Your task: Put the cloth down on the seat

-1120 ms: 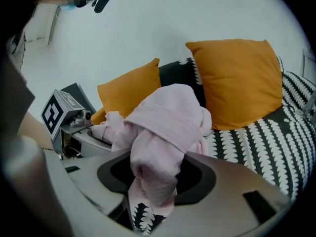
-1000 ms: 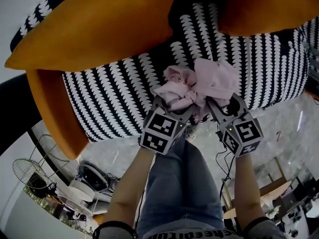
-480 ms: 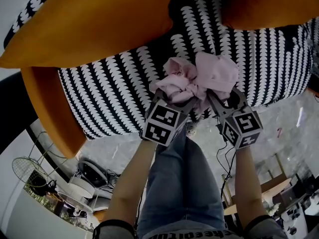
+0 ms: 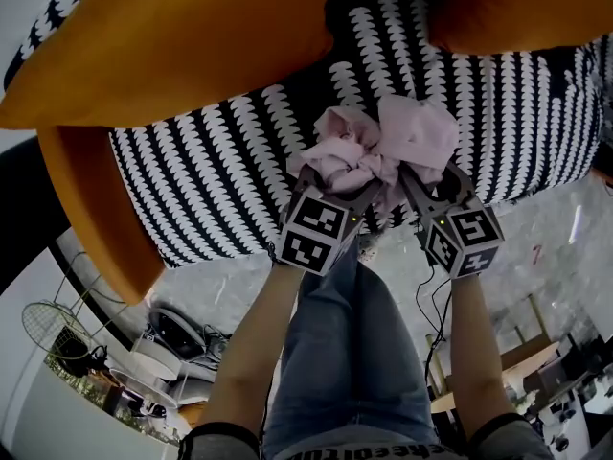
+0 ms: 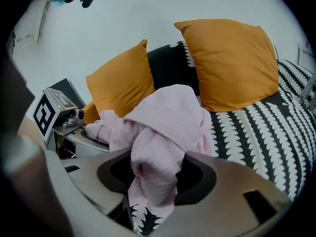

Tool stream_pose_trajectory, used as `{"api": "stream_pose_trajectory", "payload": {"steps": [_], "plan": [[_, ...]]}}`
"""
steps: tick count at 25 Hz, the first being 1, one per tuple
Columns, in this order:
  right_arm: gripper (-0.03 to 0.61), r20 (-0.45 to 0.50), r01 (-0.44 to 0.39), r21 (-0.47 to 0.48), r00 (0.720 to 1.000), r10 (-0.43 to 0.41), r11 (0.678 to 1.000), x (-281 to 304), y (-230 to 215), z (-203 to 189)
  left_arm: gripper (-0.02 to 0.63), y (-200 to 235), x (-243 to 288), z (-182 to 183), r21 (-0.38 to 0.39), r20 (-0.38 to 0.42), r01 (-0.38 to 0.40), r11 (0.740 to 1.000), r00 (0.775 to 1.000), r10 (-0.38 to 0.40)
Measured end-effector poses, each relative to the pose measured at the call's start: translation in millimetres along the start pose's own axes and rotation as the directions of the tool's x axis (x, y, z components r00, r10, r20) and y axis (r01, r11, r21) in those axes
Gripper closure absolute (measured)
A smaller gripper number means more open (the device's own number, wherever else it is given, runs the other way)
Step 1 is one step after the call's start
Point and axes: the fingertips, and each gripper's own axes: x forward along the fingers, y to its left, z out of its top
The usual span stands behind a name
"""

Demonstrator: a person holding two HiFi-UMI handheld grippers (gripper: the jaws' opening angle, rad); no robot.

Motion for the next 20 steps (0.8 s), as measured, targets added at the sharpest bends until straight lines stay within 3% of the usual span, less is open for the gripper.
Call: {"api": "stream_pose_trajectory", "payload": {"steps": [7, 20], "plan": [[0.341, 0.010, 0.002, 0.008, 1.000, -0.002, 1.000, -2, -5, -2, 0.308, 0, -3, -1, 0.012, 0.019, 0.001, 1.000, 1.000, -0.001], [0.339, 0.063, 0.040, 0.005, 0.997, -0.040, 0.999, -42, -6, 6, 0.305, -11, -39, 6, -0.019, 0.088, -0.067, 0.998, 0.994, 0.068]]}}
